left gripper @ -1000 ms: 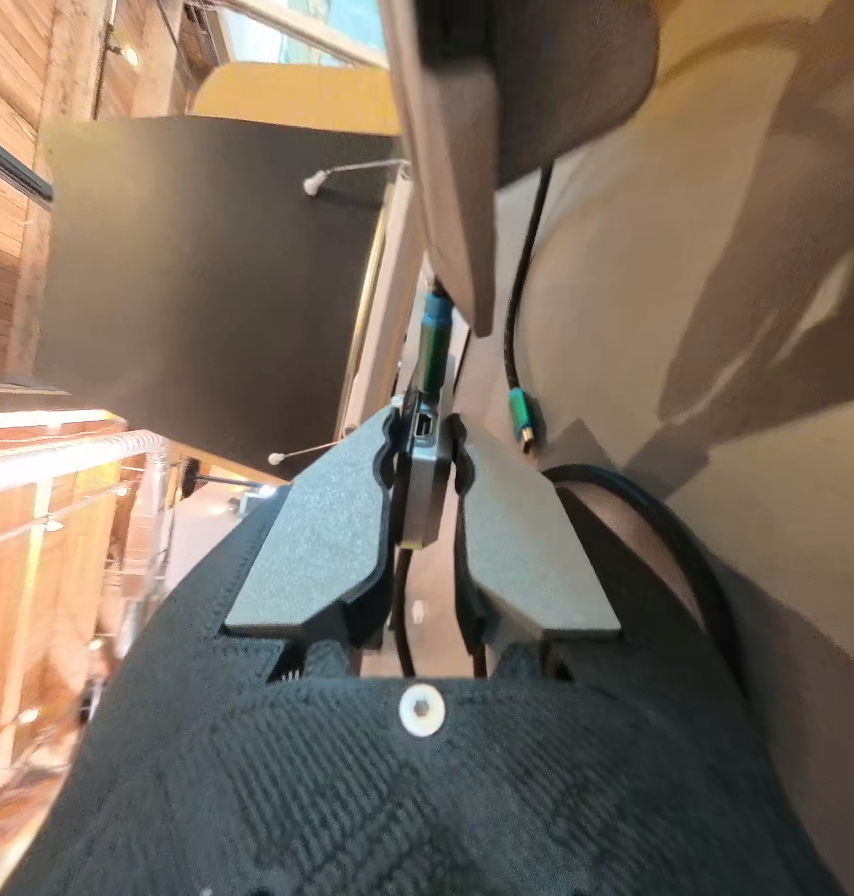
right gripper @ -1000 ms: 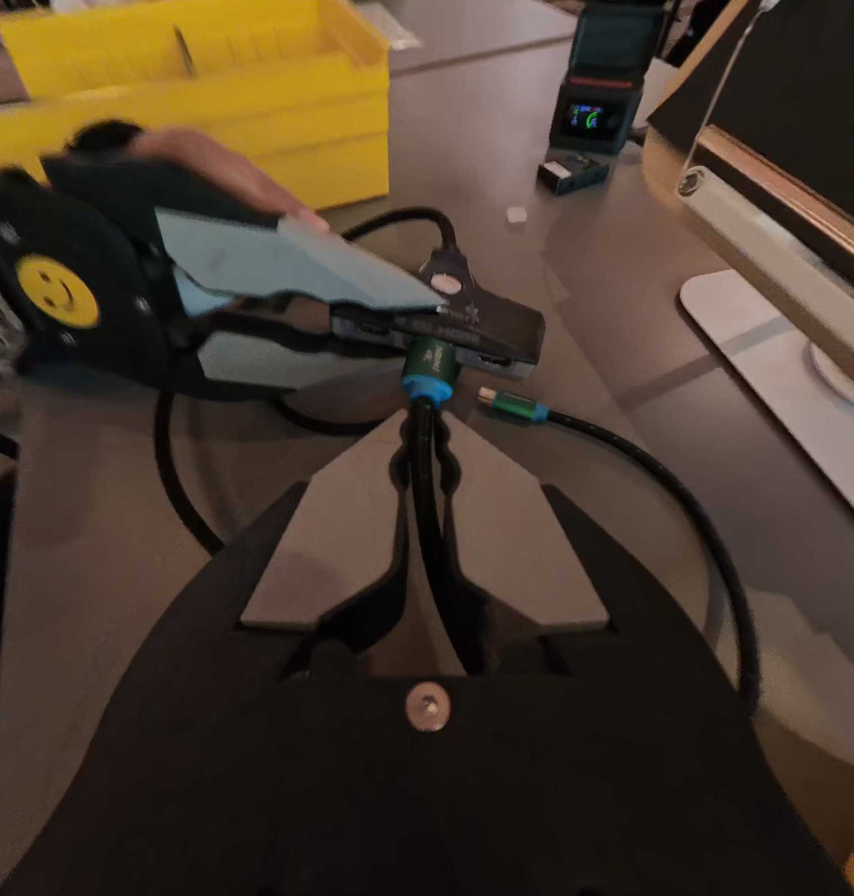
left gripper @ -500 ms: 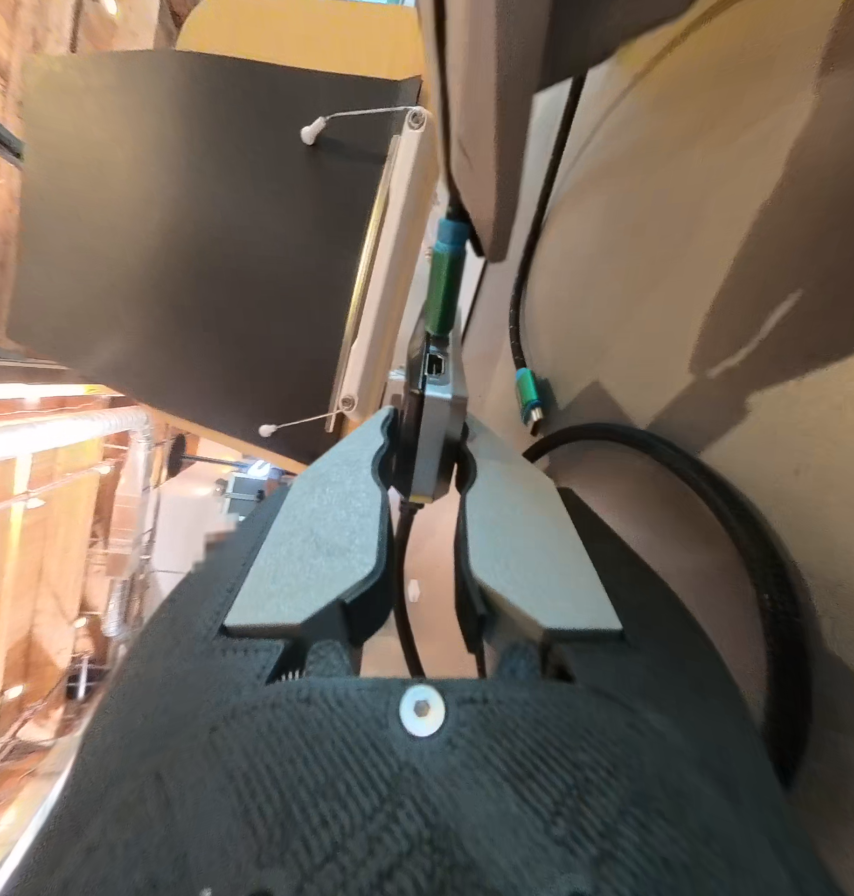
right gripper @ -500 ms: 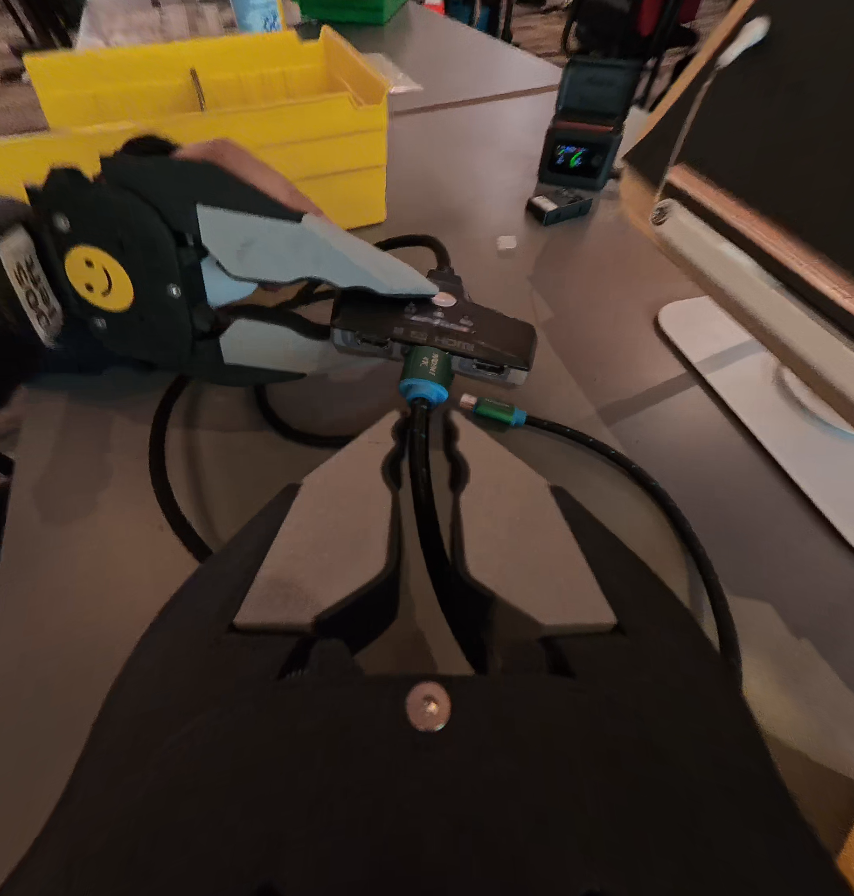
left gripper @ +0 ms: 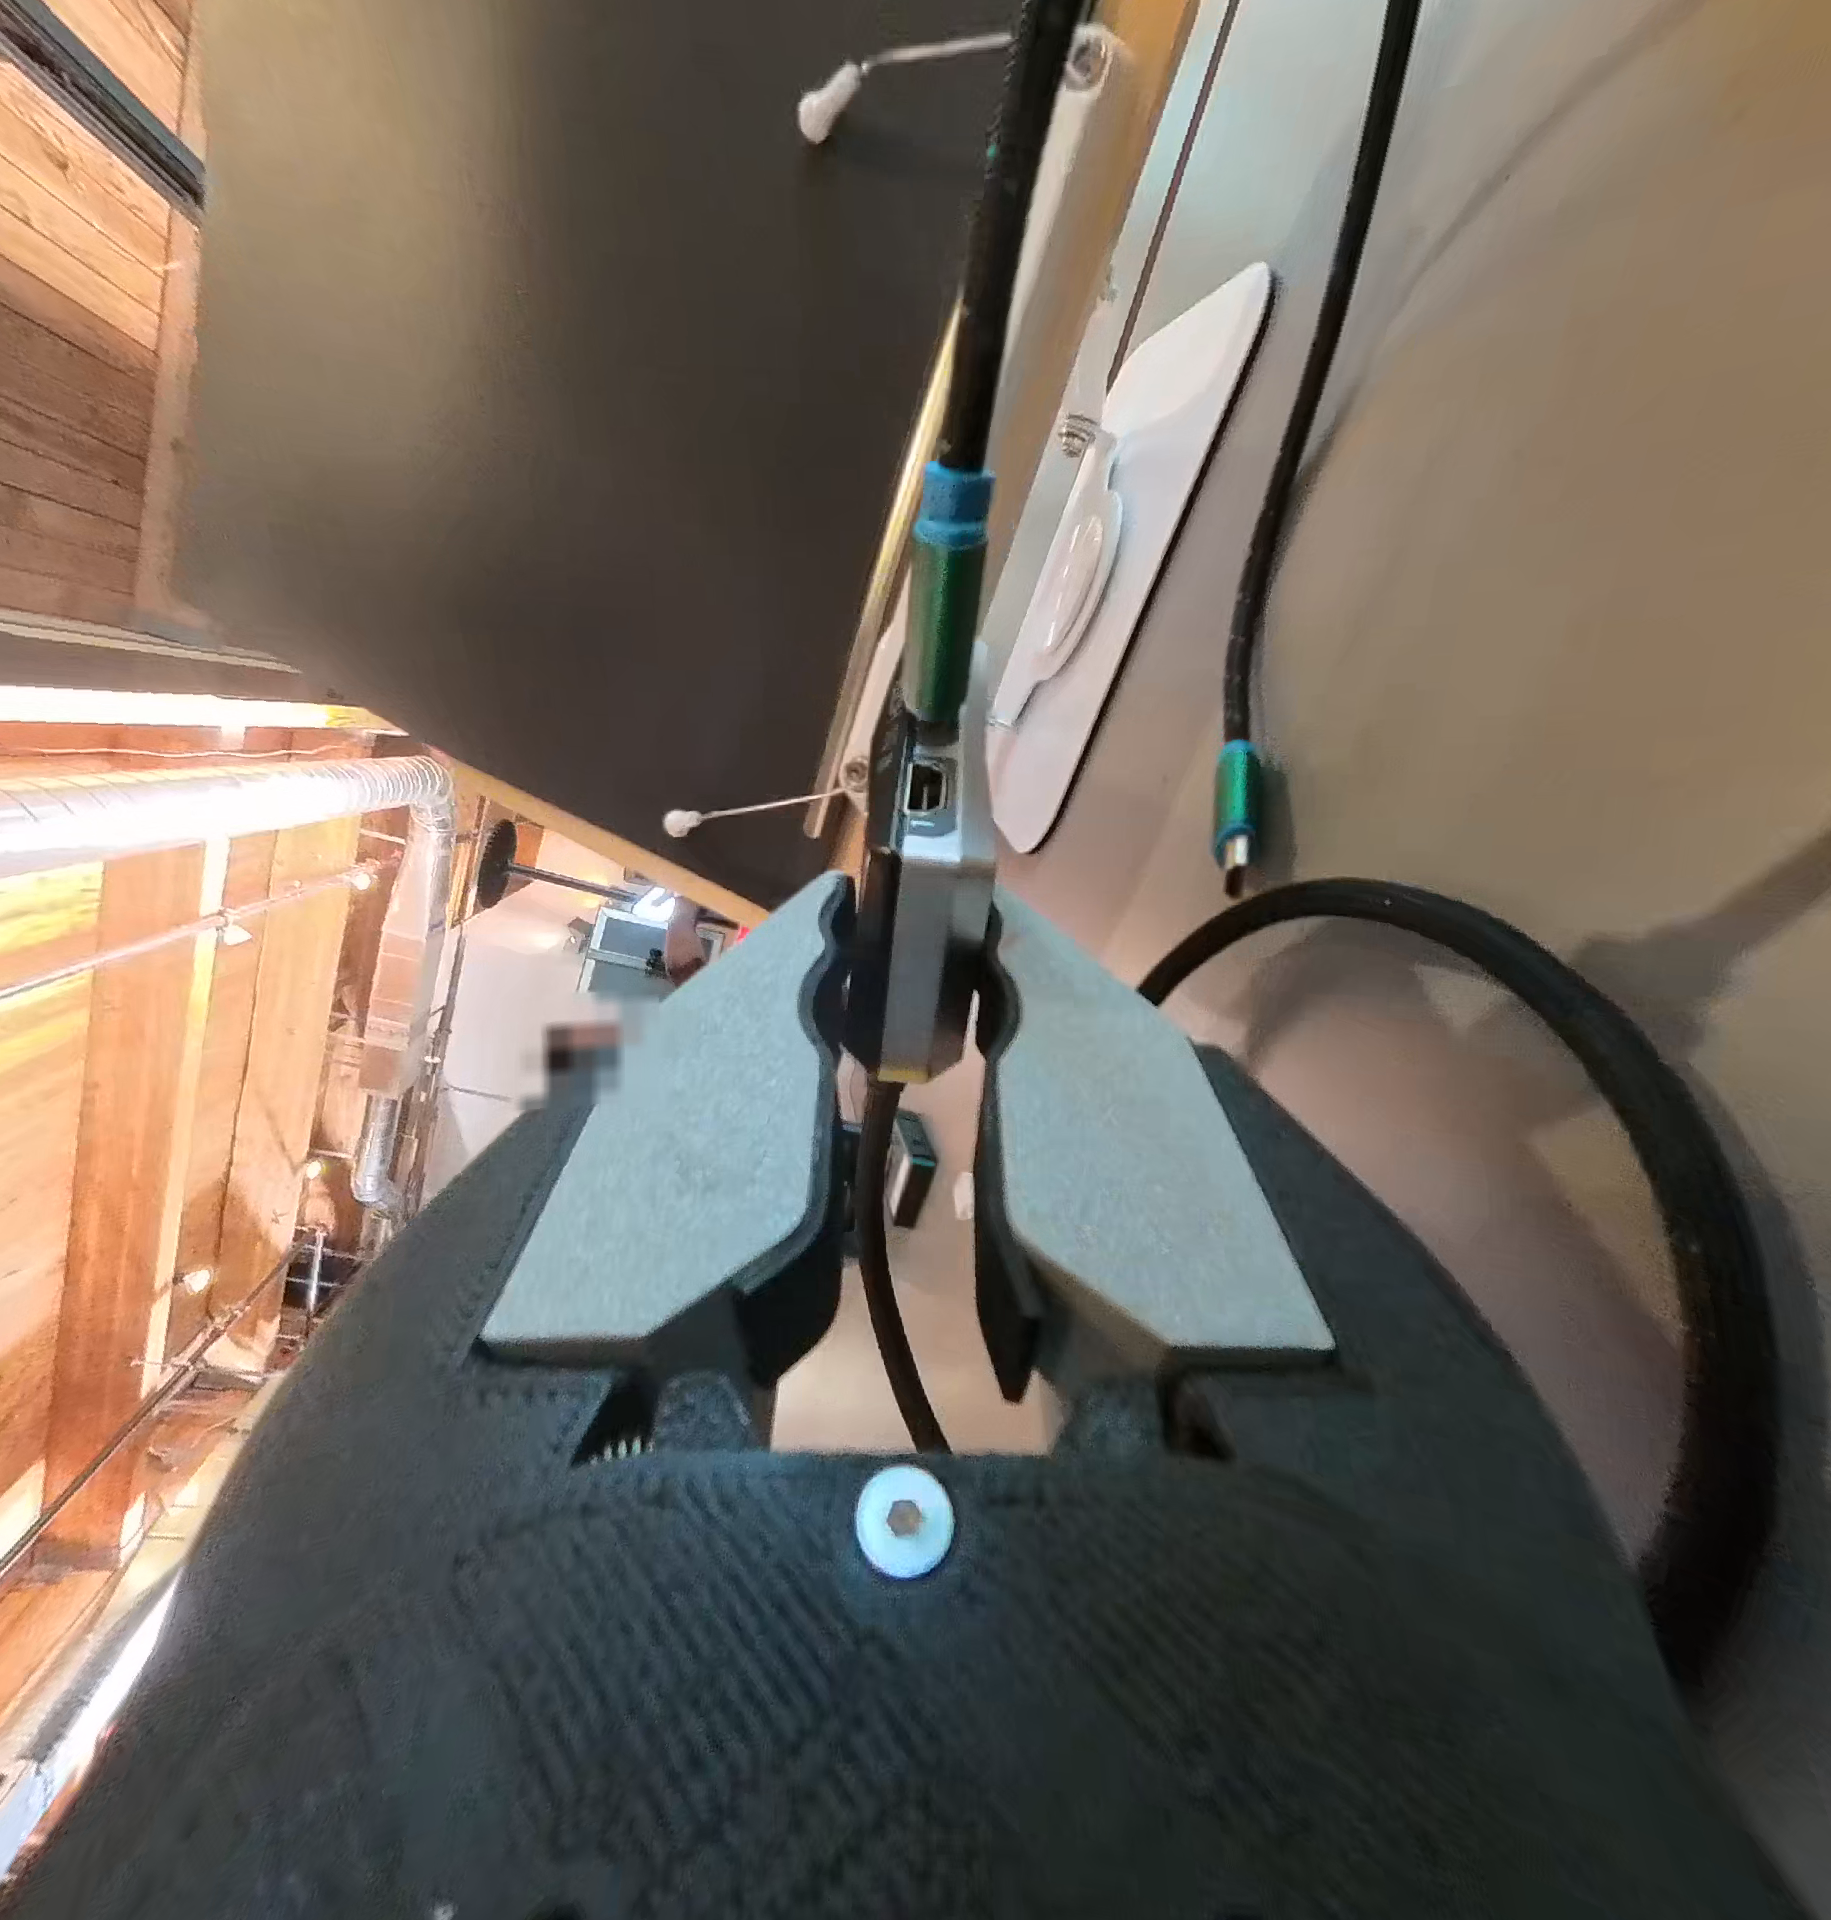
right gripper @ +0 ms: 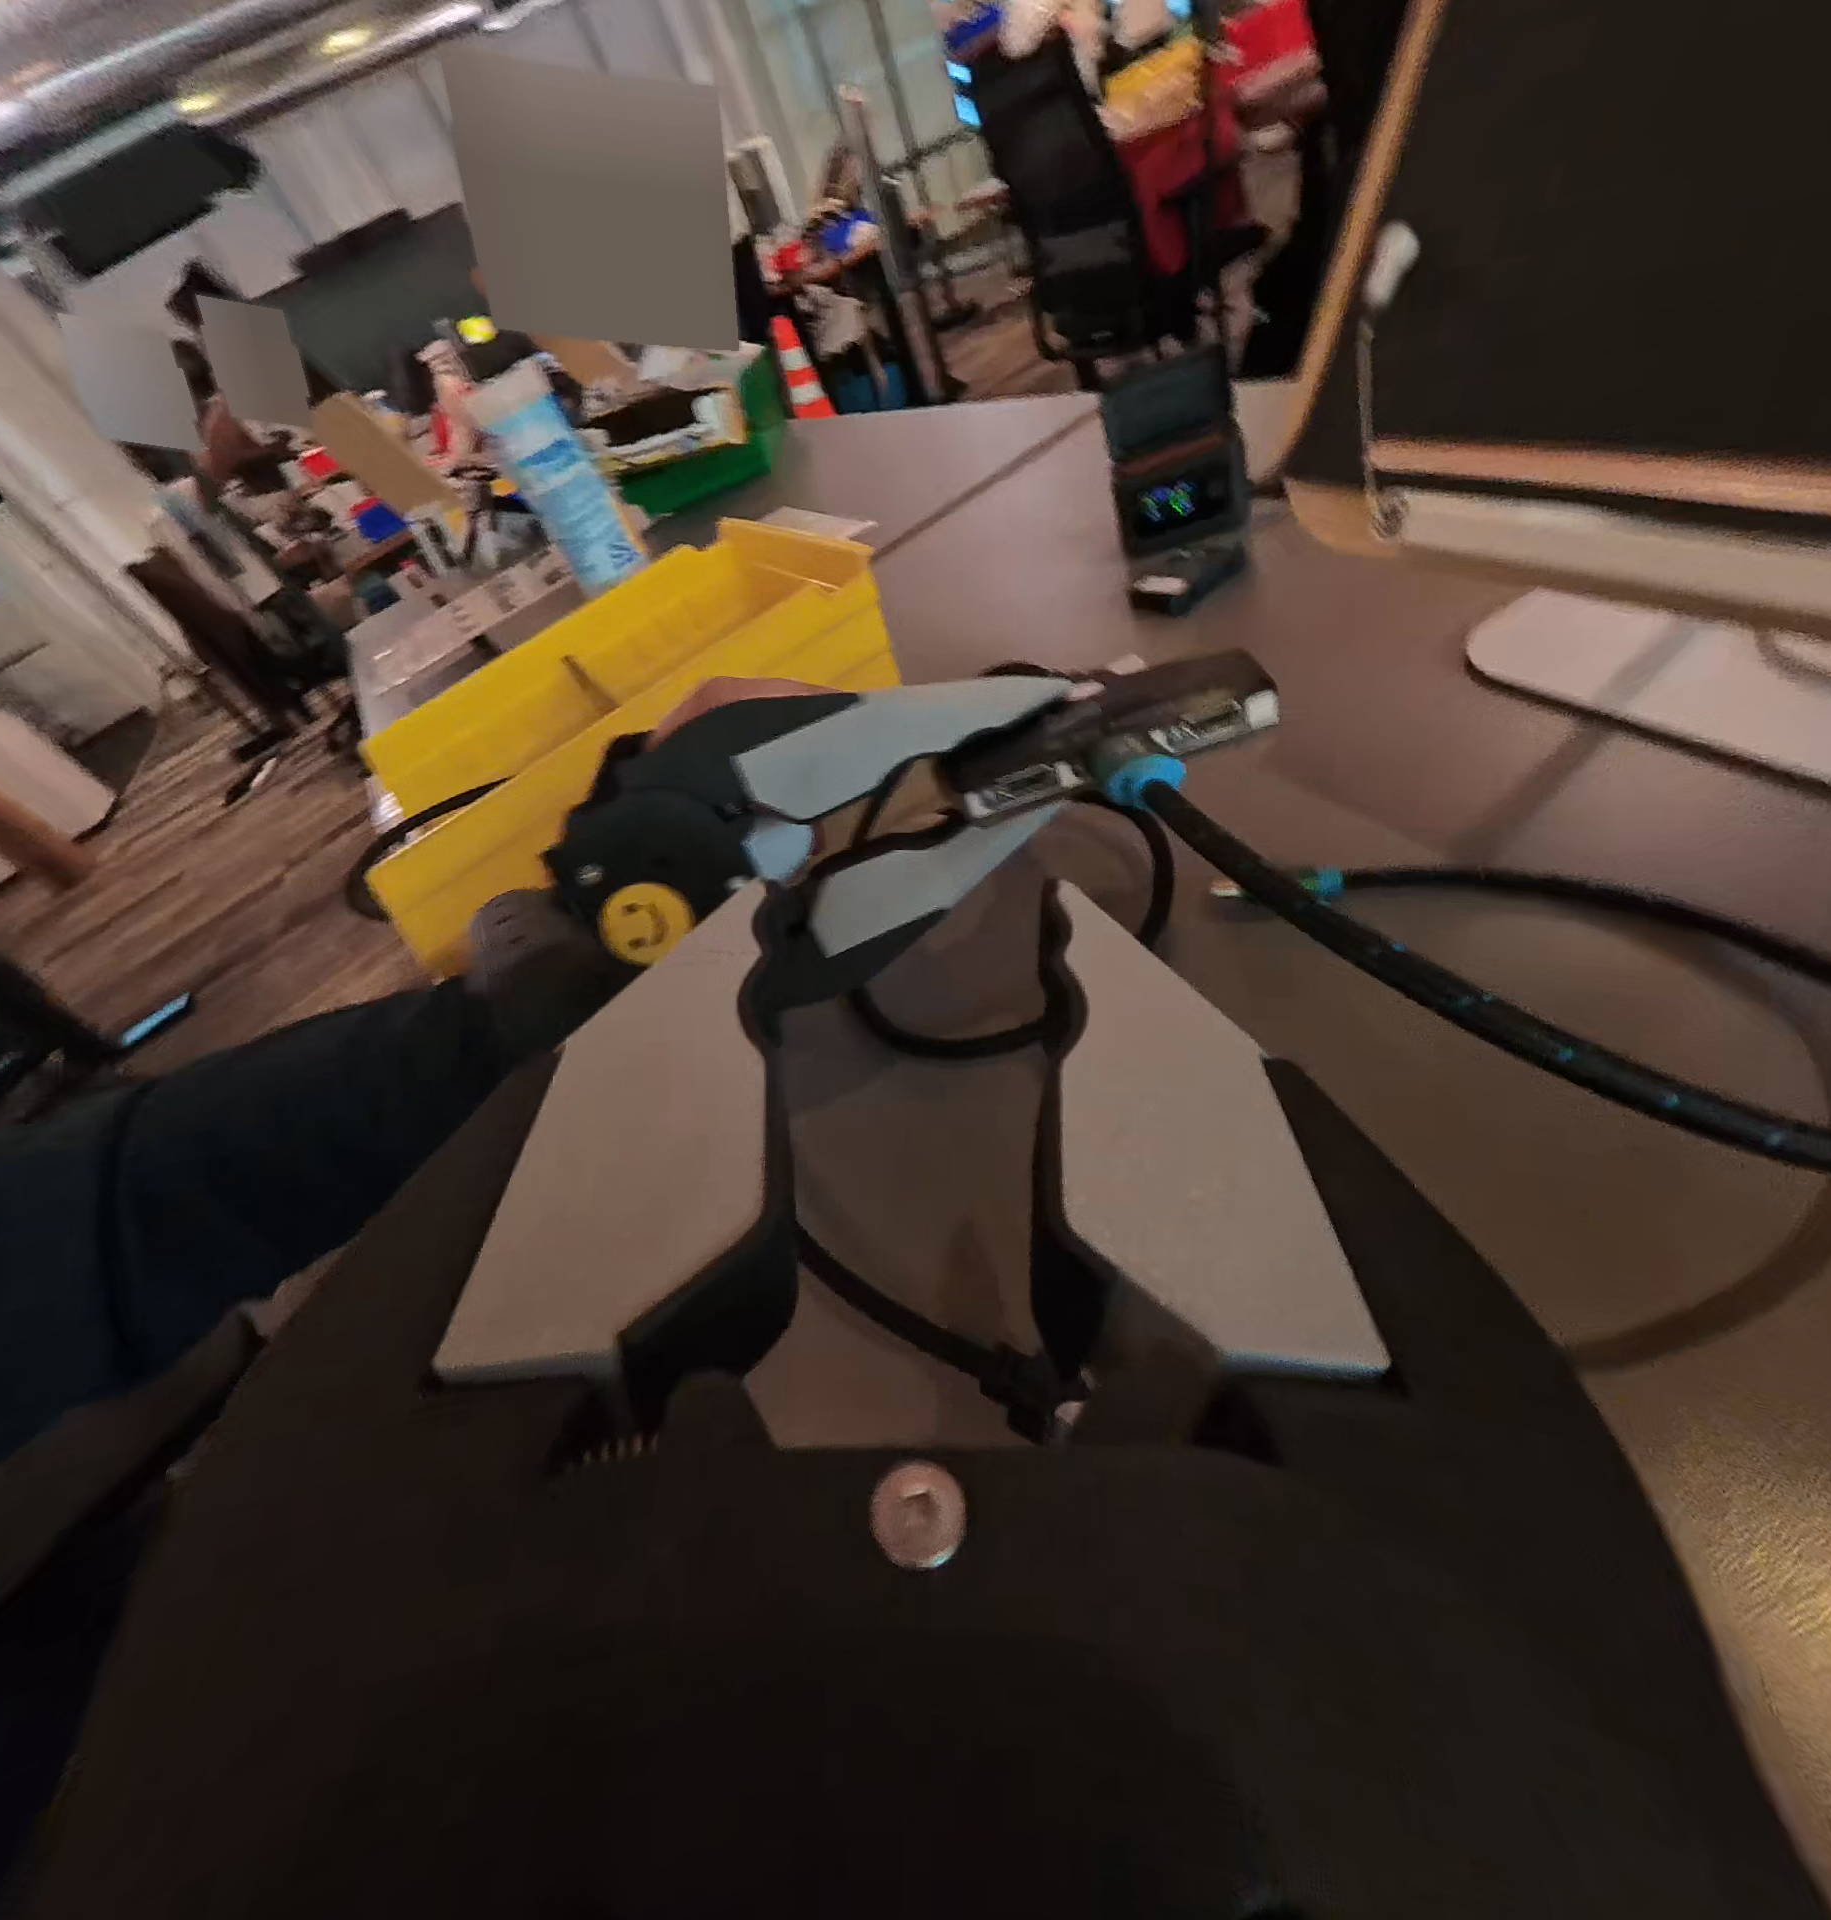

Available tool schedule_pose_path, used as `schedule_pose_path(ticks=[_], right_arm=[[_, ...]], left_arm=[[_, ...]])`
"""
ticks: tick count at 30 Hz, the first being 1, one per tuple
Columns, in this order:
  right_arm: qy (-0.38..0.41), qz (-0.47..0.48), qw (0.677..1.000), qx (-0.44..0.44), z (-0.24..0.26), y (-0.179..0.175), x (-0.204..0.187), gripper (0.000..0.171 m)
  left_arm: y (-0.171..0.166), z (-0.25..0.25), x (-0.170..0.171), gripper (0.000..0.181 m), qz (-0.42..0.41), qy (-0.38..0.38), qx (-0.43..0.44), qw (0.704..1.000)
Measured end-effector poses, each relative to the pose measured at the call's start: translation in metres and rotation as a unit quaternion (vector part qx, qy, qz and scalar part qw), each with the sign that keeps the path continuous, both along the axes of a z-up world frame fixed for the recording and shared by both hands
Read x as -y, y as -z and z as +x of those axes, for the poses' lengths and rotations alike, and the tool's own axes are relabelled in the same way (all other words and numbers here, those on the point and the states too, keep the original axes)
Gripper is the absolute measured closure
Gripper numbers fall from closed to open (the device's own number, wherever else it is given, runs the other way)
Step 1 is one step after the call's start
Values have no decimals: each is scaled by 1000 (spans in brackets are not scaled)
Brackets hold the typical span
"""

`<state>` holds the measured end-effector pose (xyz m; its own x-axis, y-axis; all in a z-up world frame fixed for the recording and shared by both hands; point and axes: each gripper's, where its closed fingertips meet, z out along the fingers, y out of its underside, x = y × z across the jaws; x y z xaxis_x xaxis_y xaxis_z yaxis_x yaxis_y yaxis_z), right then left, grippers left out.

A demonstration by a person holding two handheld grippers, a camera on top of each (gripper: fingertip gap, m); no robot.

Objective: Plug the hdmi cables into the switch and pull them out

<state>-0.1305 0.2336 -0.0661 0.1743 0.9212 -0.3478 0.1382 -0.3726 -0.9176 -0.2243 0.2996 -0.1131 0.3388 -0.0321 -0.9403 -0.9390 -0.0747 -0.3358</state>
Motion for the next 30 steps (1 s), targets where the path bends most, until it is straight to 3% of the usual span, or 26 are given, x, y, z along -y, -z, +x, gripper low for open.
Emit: schedule_pose_path(ticks=[2,6,12,15,17,20,22,25,27,30], right_arm=[[25,-52,998,27,-12,22,-9,115],[54,-132,988,56,-37,60,-33,115],[51,-250,966,-39,-57,55,-54,119],[7,-306,950,-62,-66,54,-49,139],[-5,-332,941,-65,-67,55,-51,142],[-5,-307,950,-58,-61,52,-55,144],[15,-267,962,-53,-54,40,-61,145],[24,-206,977,-51,-39,-2,-66,146],[23,-156,987,-37,-27,-40,-67,146],[35,-82,996,-20,-3,-101,-73,148]], left_arm=[[-1,7,4,162,1,8,0,1000],[0,21,10,162,-3,32,5,999],[3,26,12,163,-6,40,-19,999],[7,25,11,163,-9,39,-35,999],[10,26,10,163,-14,44,-32,998],[9,32,12,158,-19,76,22,997],[1,31,16,151,-24,104,106,989],[-24,34,27,127,-33,200,291,935],[-44,41,48,140,-39,297,367,881],[-78,10,55,147,37,309,461,831]])
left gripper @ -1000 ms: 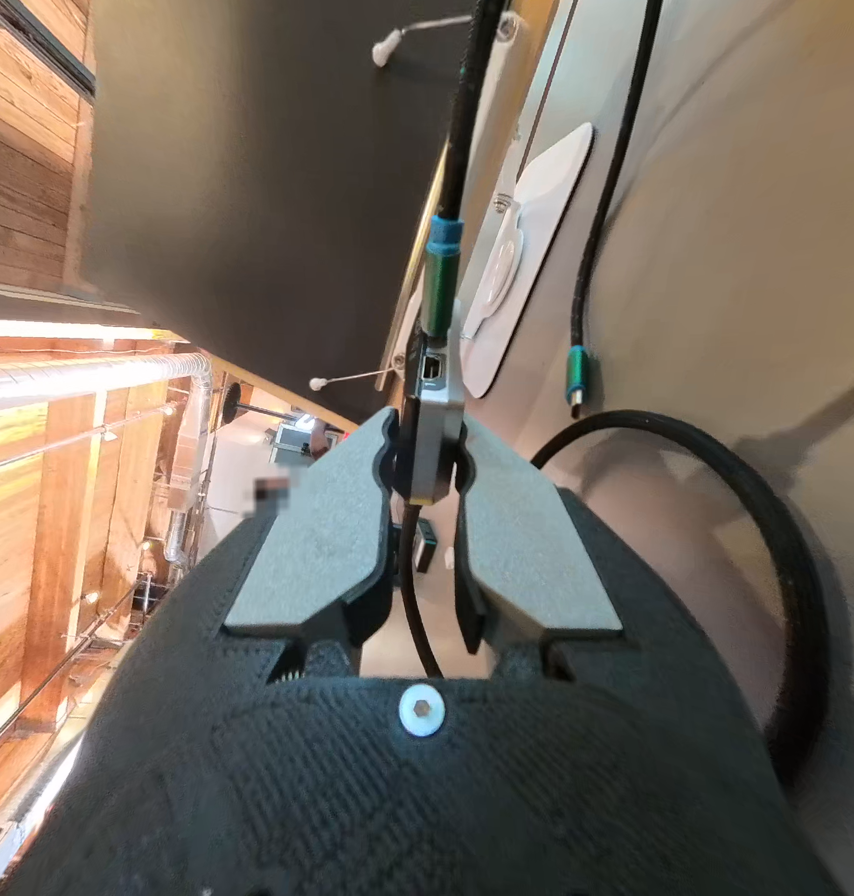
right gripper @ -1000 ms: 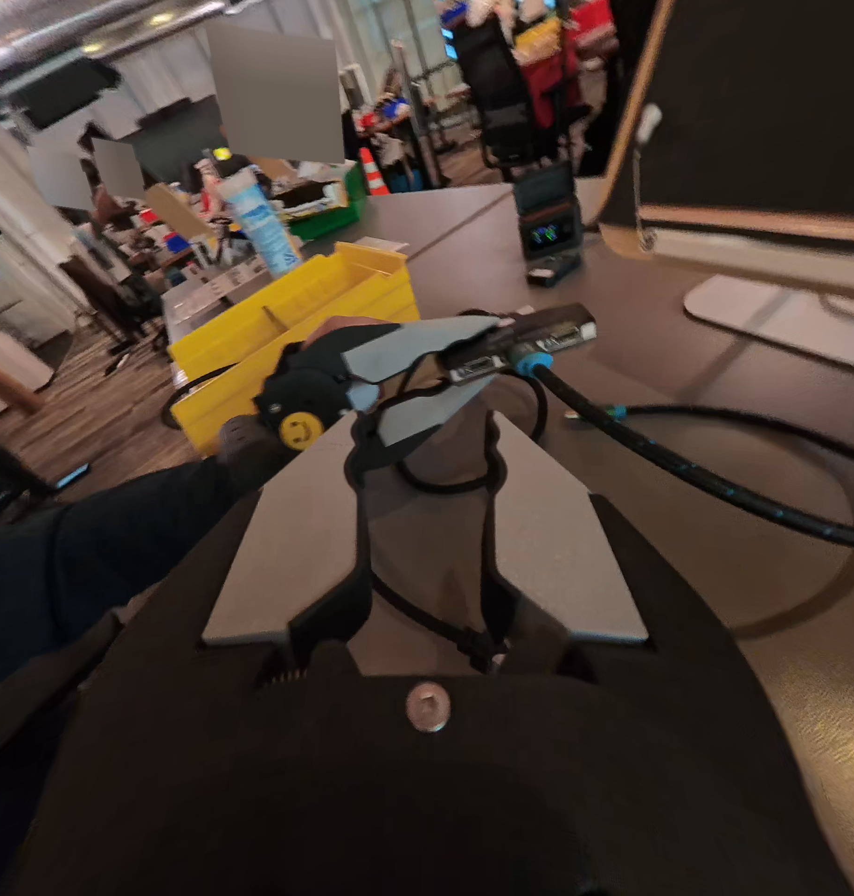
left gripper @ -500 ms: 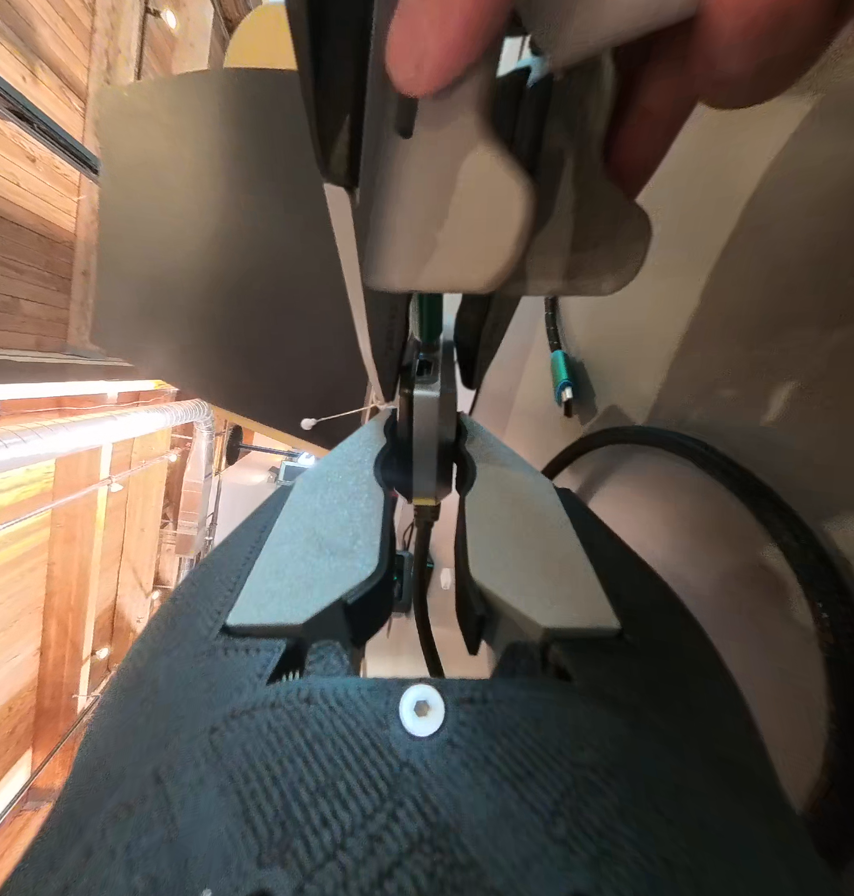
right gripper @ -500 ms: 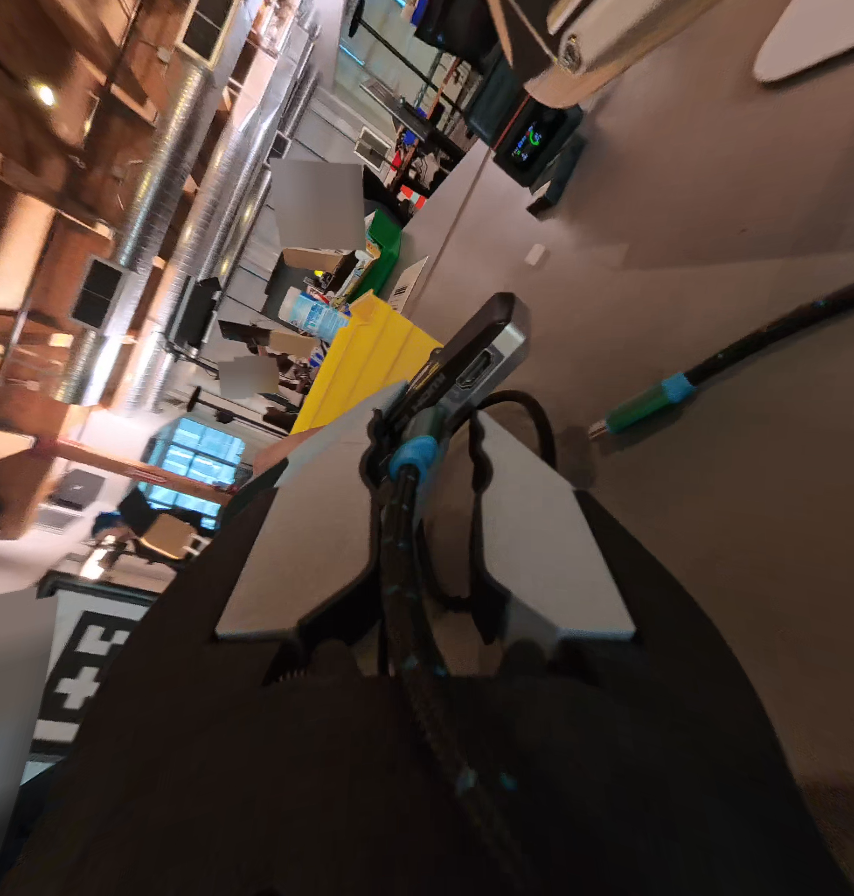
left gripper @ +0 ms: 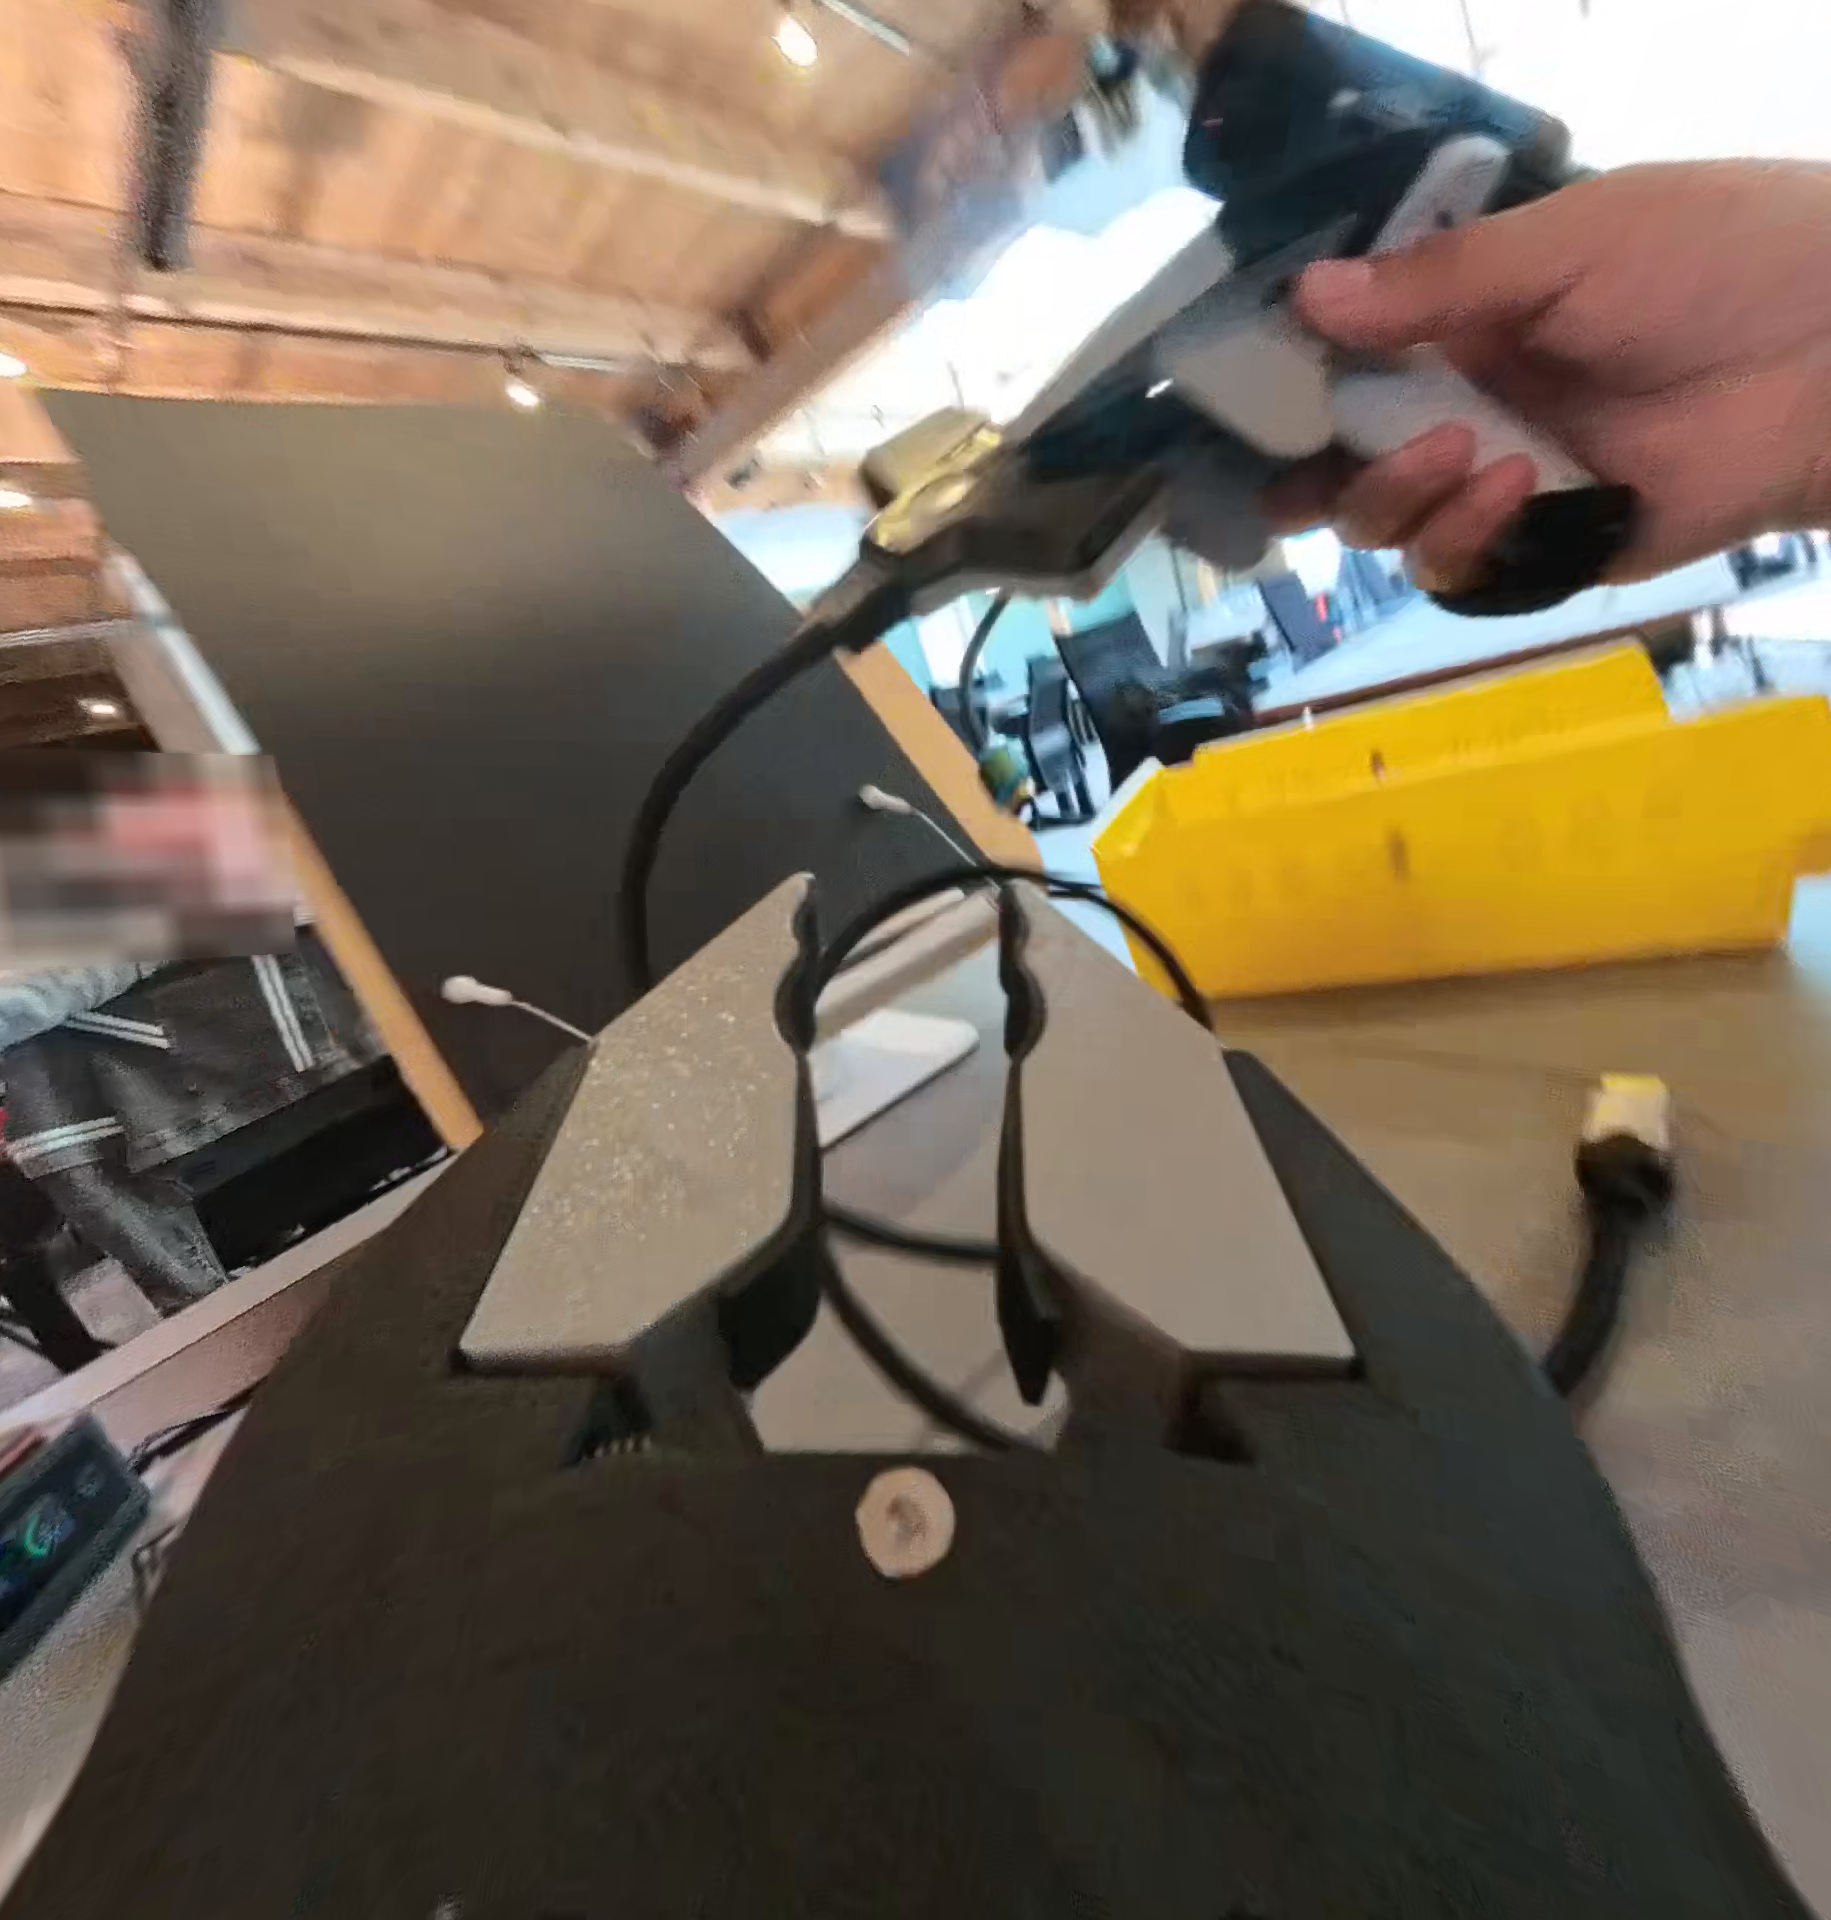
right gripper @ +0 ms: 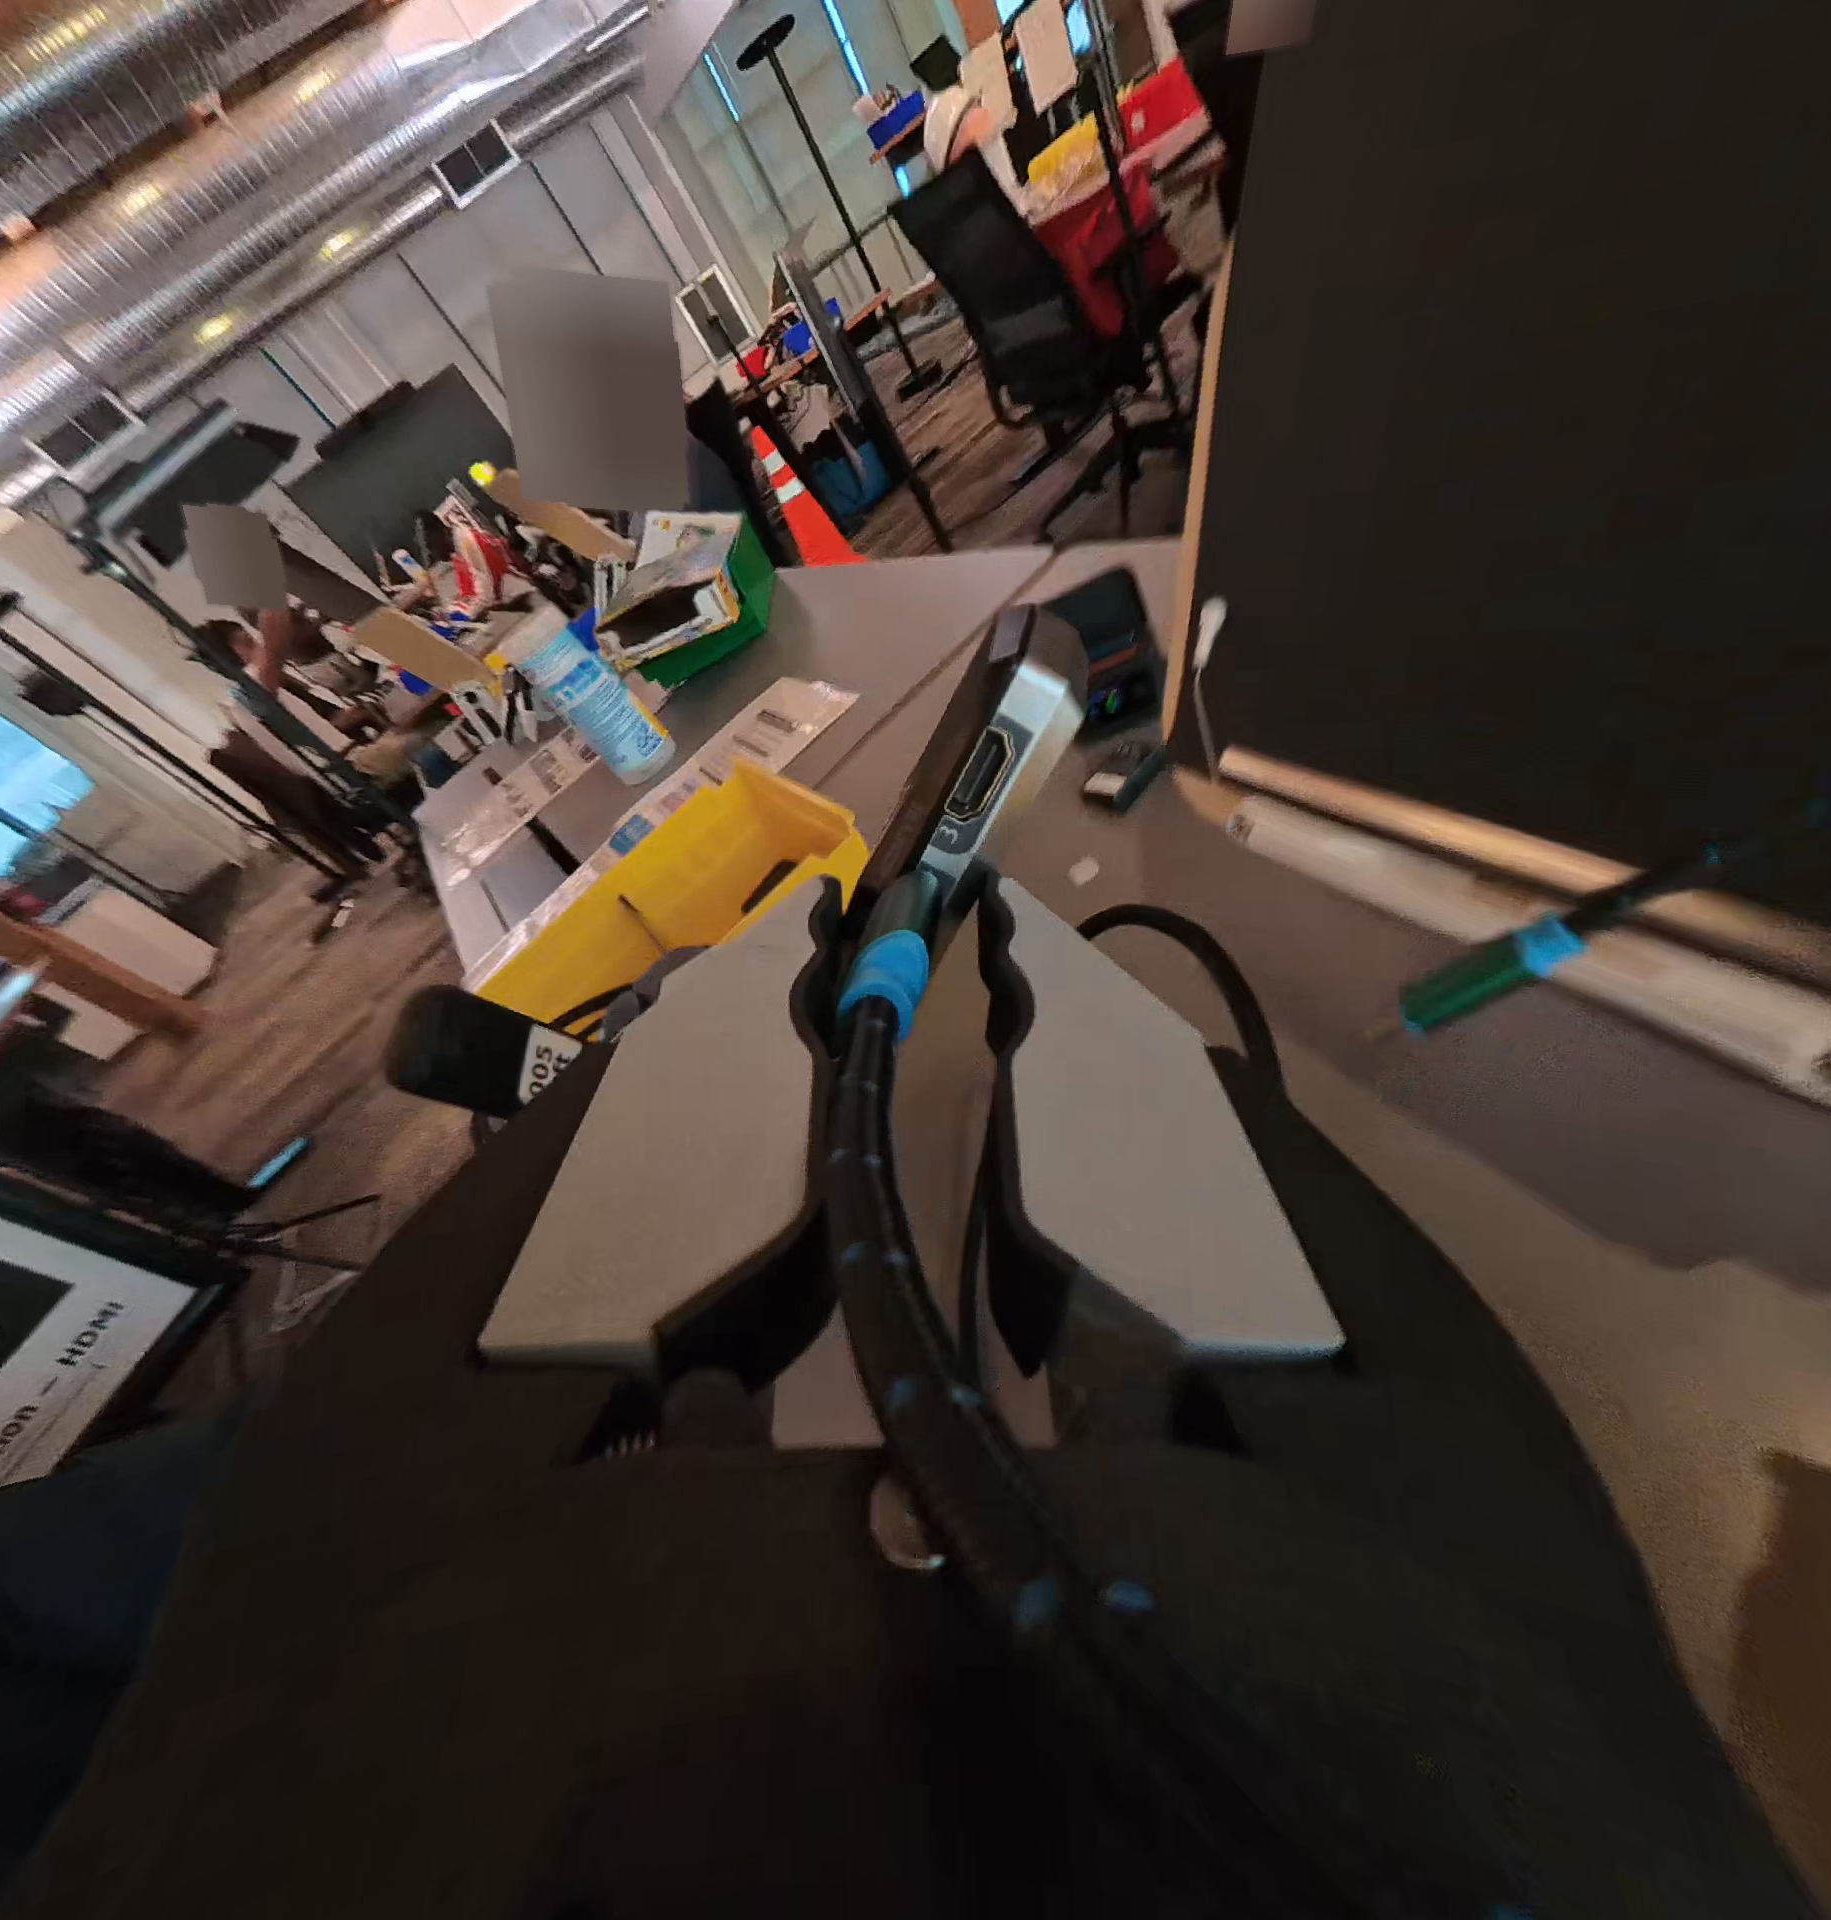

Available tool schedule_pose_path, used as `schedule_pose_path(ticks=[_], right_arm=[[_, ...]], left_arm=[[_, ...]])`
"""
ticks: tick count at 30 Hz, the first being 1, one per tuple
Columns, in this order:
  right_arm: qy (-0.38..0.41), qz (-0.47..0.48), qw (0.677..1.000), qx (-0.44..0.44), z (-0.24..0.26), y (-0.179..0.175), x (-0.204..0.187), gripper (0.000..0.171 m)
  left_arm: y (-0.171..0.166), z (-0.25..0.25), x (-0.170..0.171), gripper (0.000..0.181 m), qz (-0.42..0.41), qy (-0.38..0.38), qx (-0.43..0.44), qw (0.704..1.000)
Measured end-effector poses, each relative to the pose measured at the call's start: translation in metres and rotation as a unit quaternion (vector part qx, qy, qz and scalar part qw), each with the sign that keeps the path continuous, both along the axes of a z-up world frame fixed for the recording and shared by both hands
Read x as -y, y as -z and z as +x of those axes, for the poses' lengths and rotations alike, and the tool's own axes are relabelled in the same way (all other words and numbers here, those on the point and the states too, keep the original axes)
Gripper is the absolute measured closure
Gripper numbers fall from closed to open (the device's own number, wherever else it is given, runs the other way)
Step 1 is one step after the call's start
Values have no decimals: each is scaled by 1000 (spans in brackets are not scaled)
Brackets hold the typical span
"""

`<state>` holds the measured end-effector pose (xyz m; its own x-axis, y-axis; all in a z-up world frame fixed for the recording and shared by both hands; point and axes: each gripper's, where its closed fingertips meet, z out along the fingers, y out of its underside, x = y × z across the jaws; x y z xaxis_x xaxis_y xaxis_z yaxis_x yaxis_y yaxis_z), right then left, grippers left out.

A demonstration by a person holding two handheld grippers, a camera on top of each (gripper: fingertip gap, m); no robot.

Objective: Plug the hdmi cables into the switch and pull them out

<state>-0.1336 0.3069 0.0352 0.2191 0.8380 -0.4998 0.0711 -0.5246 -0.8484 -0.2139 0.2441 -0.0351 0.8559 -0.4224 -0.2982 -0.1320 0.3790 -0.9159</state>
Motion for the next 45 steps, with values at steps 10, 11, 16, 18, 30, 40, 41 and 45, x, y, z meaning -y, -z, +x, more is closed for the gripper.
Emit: schedule_pose_path(ticks=[10,11,16,18,30,40,41,45], right_arm=[[69,113,991,-36,90,-201,-27,149],[75,119,989,-50,100,-222,-31,149],[125,123,982,-67,139,-289,-57,151],[139,124,979,-77,152,-311,-65,152],[173,131,961,-169,206,-398,-74,153],[236,117,954,-142,231,-381,-117,153],[235,118,953,-150,233,-386,-117,153],[246,137,946,-161,241,-411,-117,153]], left_arm=[[48,-22,-34,160,-117,-82,-34,989],[50,-20,-35,162,-117,-85,-44,988],[54,-21,-36,164,-133,-73,-22,988],[51,-26,-37,165,-134,-77,-9,988],[55,-27,-38,168,-134,-88,-33,987],[54,-31,-38,169,-133,-93,-27,986],[56,-31,-39,169,-136,-93,-28,986],[59,-30,-40,170,-137,-100,-42,985]])
